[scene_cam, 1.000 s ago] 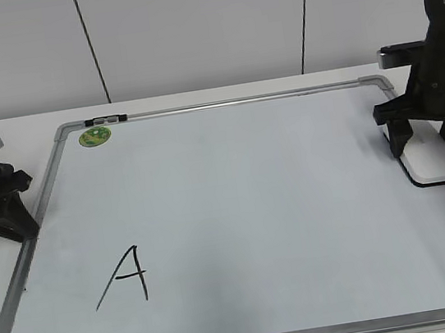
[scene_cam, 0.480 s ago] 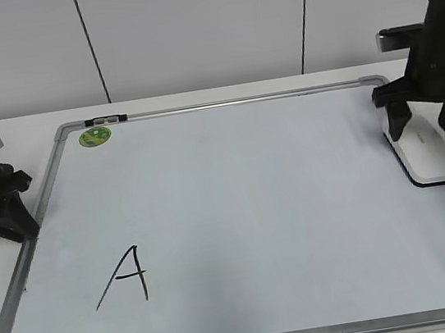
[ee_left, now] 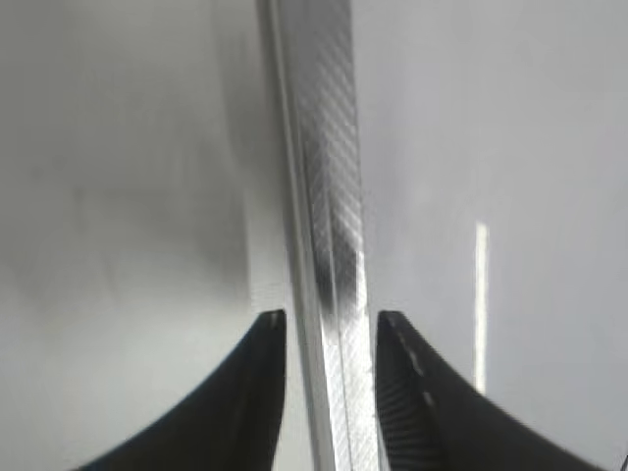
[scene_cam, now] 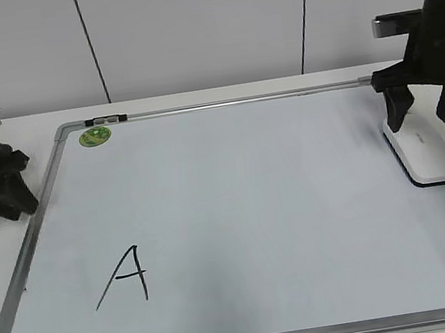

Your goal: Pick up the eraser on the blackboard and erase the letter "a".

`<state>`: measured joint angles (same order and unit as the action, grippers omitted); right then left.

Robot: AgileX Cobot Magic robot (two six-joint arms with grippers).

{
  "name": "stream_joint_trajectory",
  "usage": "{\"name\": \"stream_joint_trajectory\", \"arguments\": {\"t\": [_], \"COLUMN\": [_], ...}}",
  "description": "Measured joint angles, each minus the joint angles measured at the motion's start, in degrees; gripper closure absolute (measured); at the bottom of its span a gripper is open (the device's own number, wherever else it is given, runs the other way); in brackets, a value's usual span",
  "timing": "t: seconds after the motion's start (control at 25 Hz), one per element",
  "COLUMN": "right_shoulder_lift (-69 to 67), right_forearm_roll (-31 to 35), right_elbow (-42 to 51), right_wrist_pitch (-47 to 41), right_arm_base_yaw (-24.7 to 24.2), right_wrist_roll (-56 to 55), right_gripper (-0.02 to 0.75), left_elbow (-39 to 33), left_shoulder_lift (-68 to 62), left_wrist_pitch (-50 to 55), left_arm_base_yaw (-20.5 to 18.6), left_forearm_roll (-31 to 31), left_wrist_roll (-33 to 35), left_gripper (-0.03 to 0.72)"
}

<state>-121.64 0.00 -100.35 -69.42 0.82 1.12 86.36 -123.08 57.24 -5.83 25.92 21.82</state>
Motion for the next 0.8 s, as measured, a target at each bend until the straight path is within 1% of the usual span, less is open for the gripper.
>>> {"name": "stream_joint_trajectory", "arguments": {"t": [0.12,0.2,0.28,0.4,0.6,0.8], "right_shoulder_lift": [0.00,0.27,1.07,3.66,9.58,17.31], "right_forearm_roll": [0.00,0.00,0.30,0.52,0.70,1.14], "right_elbow": [0.00,0.00,0.00,0.00,0.00,3.10], "right_wrist_pitch": [-0.12,-0.21,-0.21,-0.23,-0.45,-0.68], "right_arm_base_yaw": [0.00,0.00,0.00,0.00,0.00,0.00], "right_wrist_roll": [0.69,0.84,0.98,1.01,1.01,1.01], "right_gripper": [0.143,0.143,0.143,0.143,0.143,0.144], "left_elbow": [4.73,8.14,11.40,14.35,14.47,14.51], "left_shoulder_lift": [0.00,0.00,0.00,0.77,5.79,12.29], "left_wrist_pitch": [3.49,7.17,10.44,11.41,12.12,12.87], "left_arm_base_yaw": [0.00,0.00,0.00,0.20,2.00,4.60], "left_forearm_roll": [-0.75,-1.58,-2.10,-2.21,-3.45,-8.40], "left_wrist_roll": [-1.08,-2.64,-4.11,-5.92,-7.58,-10.40], "left_gripper": [0.360,0.334,0.325,0.320,0.319,0.319]}}
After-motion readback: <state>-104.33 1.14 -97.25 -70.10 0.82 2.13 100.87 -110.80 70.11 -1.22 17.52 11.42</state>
